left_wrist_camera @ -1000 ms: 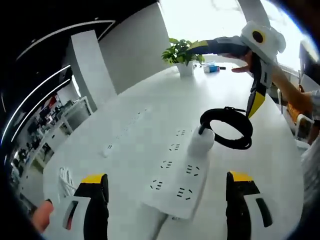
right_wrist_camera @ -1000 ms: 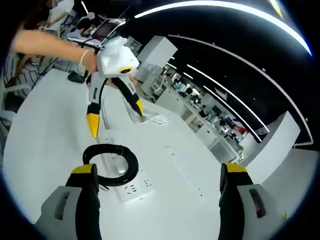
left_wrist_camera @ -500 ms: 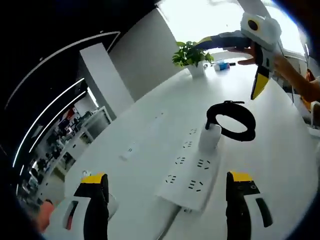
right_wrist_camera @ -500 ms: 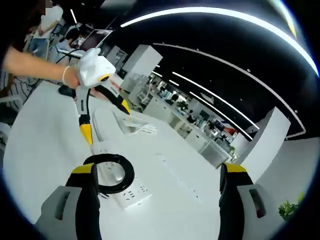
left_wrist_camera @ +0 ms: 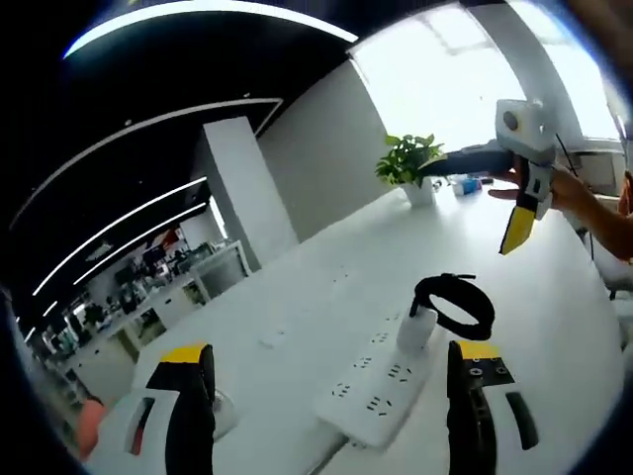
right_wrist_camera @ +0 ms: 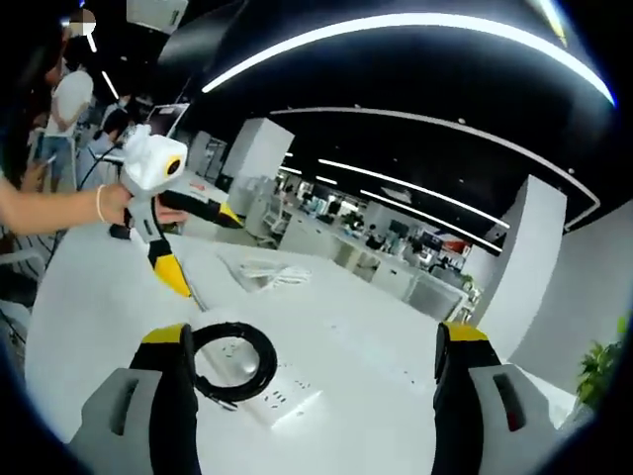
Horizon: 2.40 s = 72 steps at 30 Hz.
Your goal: Straighten the power strip on the desk, plug the charger into it
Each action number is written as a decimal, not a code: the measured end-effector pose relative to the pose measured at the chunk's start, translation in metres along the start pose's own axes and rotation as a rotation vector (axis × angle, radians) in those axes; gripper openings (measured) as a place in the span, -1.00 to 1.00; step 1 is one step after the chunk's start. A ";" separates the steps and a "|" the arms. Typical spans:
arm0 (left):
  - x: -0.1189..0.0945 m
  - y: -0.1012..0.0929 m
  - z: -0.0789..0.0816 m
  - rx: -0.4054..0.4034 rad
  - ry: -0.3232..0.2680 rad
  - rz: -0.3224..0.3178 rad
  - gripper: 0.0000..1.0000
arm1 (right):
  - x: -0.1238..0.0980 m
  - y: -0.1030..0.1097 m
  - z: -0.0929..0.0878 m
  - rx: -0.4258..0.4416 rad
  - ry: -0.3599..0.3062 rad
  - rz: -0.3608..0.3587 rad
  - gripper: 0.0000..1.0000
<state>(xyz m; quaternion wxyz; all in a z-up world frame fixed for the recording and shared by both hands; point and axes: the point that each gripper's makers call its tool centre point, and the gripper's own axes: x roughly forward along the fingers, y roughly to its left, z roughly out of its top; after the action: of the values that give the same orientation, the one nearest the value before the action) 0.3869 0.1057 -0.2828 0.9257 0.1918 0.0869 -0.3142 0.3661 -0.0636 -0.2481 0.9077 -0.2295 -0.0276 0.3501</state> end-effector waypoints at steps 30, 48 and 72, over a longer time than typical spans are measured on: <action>-0.056 -0.028 0.002 -0.198 -0.137 0.104 0.99 | -0.054 0.009 -0.007 0.285 -0.105 -0.072 0.99; -0.092 -0.055 -0.004 -0.280 -0.239 0.097 0.98 | -0.079 0.061 -0.015 0.358 -0.168 0.032 0.70; -0.111 -0.082 -0.049 -0.343 -0.205 0.176 0.97 | -0.088 0.100 -0.053 0.337 -0.064 0.069 0.73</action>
<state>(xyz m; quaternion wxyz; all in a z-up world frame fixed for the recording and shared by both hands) 0.2471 0.1263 -0.3210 0.9727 0.0053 0.0273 -0.2304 0.2481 -0.0764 -0.3290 0.9195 -0.0635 0.0107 0.3878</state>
